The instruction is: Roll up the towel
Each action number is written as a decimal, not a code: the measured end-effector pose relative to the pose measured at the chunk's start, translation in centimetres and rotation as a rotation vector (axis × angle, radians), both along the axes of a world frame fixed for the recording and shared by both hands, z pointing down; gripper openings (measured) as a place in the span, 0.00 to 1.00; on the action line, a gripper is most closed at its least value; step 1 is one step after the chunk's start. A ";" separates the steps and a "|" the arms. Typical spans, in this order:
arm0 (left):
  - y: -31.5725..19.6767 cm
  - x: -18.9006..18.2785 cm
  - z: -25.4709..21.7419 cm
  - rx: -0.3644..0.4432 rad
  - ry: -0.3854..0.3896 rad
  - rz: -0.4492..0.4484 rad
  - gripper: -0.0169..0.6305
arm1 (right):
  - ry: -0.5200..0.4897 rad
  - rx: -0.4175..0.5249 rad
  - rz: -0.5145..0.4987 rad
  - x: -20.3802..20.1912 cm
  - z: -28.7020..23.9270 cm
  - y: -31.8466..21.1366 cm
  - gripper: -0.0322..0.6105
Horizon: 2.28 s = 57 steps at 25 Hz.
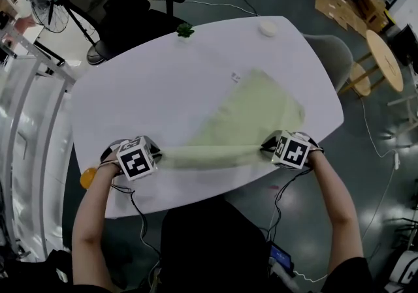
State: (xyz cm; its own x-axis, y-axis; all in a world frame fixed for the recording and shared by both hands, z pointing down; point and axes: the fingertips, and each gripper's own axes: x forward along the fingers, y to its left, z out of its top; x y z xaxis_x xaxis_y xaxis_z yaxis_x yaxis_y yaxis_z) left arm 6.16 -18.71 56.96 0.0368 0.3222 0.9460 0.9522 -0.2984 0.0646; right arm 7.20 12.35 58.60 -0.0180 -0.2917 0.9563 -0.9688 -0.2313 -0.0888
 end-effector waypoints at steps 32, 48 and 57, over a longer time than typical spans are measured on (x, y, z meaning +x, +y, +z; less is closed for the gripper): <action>1.4 4.1 -4.1 -0.032 0.265 -0.071 0.43 | 0.638 0.007 0.109 6.2 -8.3 0.8 0.34; 7.6 -2.4 -1.5 -0.006 0.297 0.113 0.43 | 0.568 0.010 0.084 -3.3 -4.3 2.5 0.40; 6.6 -0.7 1.9 0.079 0.339 0.138 0.37 | 0.582 -0.116 0.057 -2.4 0.3 4.4 0.38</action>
State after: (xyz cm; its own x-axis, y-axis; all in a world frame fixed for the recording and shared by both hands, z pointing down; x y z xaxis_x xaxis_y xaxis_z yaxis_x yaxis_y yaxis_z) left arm 5.47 -12.16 58.90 0.3136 0.2720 0.9097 0.9472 -0.1571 -0.2795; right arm 4.75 16.77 58.91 0.5317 -0.1701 0.8297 -0.8362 -0.2609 0.4824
